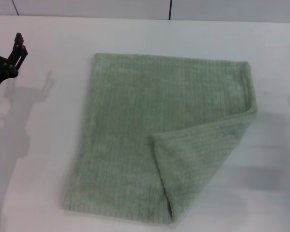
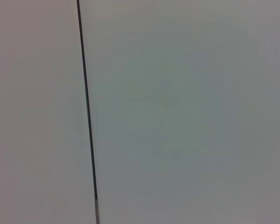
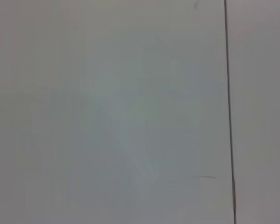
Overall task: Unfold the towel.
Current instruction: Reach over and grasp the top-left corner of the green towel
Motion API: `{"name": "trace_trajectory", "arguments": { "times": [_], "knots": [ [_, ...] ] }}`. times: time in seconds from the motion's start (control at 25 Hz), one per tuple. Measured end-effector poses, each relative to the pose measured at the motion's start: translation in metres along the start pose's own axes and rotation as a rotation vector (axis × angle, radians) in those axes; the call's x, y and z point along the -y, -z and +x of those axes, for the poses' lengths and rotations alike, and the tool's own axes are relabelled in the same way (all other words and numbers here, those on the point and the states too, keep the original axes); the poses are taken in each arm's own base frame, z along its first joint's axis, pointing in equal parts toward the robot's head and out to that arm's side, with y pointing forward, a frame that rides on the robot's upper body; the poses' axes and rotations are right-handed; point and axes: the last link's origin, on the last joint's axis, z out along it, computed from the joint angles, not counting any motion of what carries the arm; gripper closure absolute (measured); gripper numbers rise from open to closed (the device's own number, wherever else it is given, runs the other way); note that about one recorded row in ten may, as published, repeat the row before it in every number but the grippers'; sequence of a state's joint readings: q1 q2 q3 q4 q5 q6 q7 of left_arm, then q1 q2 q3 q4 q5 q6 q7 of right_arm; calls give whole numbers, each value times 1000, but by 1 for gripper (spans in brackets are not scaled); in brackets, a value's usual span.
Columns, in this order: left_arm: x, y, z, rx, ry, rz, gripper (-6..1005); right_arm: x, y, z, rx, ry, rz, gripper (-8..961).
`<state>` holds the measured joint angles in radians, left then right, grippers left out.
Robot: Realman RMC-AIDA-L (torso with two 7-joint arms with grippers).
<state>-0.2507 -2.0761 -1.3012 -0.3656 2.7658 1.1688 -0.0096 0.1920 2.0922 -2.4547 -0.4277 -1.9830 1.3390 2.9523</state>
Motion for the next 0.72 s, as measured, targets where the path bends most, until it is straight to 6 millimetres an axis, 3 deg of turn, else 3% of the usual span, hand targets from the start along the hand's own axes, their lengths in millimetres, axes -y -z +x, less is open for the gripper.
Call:
{"name": "trace_trajectory", "arguments": {
  "times": [0.48,0.72],
  "knots": [
    [-8,0,1,-2,-7,-47,149,-17,-6,-5,21,-26,-61,124],
    [-20,-11,6,10,47,-83,155,-31,-12,-8,20,-32,-123,123]
  ]
}}
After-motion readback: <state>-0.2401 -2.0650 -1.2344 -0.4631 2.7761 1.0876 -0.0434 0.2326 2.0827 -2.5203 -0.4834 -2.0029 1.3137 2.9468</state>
